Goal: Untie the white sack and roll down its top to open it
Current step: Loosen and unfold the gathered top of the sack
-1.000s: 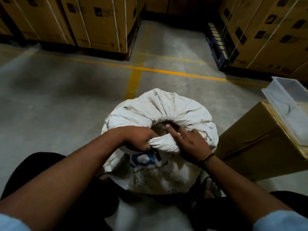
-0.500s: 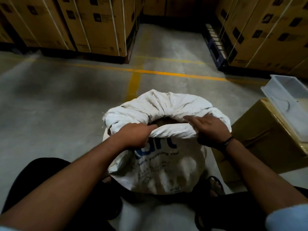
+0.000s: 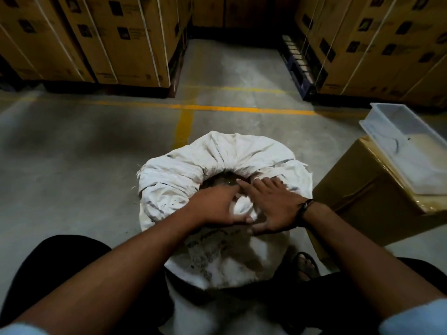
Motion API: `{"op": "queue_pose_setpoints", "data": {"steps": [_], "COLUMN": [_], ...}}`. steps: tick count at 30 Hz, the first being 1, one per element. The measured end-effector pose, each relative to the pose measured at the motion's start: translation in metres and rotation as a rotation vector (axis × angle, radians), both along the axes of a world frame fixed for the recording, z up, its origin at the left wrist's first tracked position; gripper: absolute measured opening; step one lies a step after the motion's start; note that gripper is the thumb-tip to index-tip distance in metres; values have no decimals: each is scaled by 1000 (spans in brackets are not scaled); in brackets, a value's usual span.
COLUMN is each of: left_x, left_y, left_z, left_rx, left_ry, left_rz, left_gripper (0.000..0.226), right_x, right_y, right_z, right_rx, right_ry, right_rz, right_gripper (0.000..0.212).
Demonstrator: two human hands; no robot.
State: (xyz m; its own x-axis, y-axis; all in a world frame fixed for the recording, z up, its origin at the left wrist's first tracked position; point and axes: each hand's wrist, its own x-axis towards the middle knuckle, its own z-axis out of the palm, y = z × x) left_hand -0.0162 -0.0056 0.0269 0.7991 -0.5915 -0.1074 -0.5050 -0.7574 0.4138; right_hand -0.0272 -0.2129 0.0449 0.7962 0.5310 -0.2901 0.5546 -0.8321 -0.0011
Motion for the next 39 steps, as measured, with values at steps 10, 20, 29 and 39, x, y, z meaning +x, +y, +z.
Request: {"op": "queue_pose_setpoints", "data": {"steps": [10,20,29,39], "left_x": [-37,-67,-33,56], "left_y": [-18,-21,-38,27], "left_z": [-60,-99,-24,45], "left_rx": [-126,262,593,25], "left_ry": [-138,-218,-15,-712], "left_rz": [3,-117,-217,-180], "left_gripper": [56,23,65,108], "right_x": [19,32,-1,12], "right_y": [-27,-12,29,18], "right_z": [-35,-6,43,40], "right_rx": [1109,1429,633,1012], "right_ry": [240,438,-436,201], "right_rz": [-1473,-1270,-477,-335], "right_gripper": [152,55,24,51]}}
